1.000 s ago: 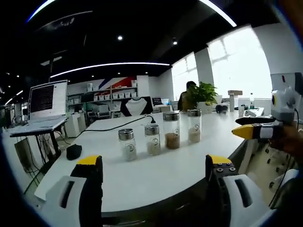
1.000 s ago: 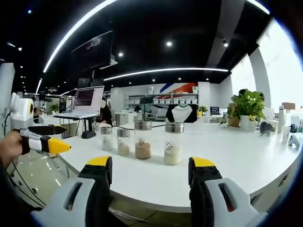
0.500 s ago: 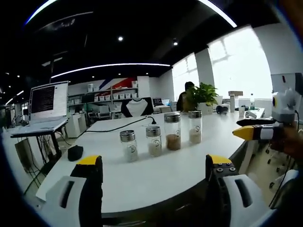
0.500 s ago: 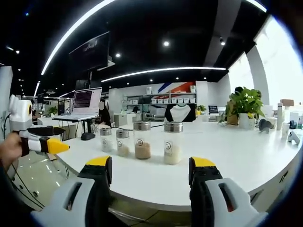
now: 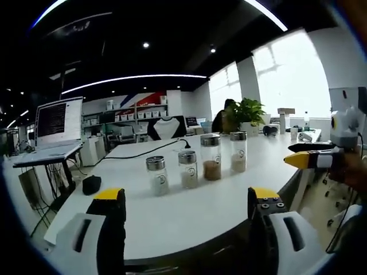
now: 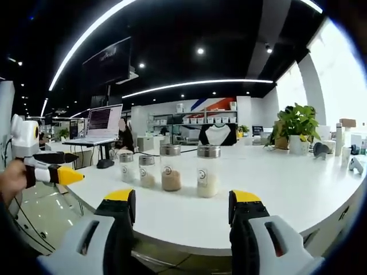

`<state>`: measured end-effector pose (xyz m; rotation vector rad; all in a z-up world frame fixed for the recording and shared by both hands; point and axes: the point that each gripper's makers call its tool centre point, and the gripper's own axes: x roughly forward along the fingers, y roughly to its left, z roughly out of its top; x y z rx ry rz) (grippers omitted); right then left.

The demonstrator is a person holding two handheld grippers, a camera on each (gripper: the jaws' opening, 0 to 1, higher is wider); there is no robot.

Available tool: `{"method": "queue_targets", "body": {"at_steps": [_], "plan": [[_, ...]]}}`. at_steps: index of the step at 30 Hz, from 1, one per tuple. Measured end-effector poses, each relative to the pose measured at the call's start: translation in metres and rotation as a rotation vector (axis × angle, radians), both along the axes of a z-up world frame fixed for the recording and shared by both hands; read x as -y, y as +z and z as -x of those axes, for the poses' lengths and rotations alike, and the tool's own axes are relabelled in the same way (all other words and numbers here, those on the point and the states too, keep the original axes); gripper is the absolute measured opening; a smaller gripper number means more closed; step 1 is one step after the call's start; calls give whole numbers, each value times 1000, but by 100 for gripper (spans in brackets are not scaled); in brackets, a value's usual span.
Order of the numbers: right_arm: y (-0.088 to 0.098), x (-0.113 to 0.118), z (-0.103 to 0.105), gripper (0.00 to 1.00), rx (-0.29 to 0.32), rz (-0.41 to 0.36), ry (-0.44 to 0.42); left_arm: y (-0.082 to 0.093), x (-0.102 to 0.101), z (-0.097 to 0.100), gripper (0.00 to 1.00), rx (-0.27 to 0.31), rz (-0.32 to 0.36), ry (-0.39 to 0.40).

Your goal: Rotate the seasoning bottle until the label or dispensing opening points toward the visible target arrow and the bottle remains upright within the marked orientation range

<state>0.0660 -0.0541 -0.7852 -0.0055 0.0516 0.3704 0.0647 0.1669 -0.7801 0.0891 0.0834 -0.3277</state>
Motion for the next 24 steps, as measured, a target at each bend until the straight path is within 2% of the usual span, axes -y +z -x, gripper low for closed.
{"method": "queue_targets", "body": {"at_steps": [24], "plan": [[-1, 5, -3, 66, -6, 0, 2, -3, 0, -1, 92, -11, -1, 4]]}}
